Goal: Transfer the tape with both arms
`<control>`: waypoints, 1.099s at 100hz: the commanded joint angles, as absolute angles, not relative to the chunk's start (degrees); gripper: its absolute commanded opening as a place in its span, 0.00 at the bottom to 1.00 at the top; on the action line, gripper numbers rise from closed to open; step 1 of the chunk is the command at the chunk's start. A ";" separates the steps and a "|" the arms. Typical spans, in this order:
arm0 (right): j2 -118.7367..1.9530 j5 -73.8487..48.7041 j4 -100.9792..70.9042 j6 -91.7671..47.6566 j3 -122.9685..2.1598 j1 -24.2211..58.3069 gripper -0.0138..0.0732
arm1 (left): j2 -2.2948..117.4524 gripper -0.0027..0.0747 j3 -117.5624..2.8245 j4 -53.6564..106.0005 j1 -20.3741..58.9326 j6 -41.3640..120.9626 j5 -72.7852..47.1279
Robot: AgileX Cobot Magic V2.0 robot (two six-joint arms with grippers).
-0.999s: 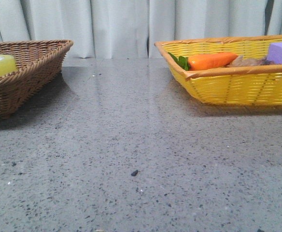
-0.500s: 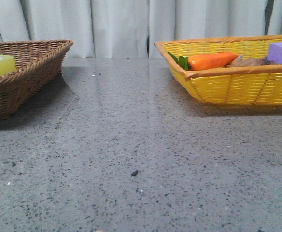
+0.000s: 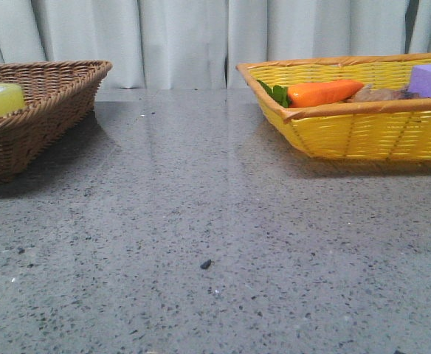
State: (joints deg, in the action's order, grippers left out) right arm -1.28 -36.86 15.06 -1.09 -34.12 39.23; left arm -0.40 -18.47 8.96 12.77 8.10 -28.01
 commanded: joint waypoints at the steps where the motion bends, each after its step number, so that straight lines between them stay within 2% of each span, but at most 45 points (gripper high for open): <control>1: -2.08 -32.60 16.46 -1.30 -35.35 39.07 0.07 | -1.88 0.01 -15.15 4.73 11.02 2.82 -14.26; 17: -2.08 -32.60 16.46 -1.30 -35.35 39.07 0.07 | -1.88 0.01 -5.13 -0.67 7.93 -5.85 1.10; 29: -2.08 -32.60 16.46 -1.30 -35.35 39.07 0.07 | -1.99 0.01 0.00 -2.77 6.41 -7.92 3.72; 64: -2.08 -32.60 16.46 -1.30 -35.35 39.07 0.07 | -1.99 0.01 0.77 -3.25 6.32 -7.92 -16.09; 110: -2.08 -32.60 16.46 -1.30 -35.35 39.07 0.07 | -1.99 0.01 0.77 -1.72 6.42 -7.92 -16.09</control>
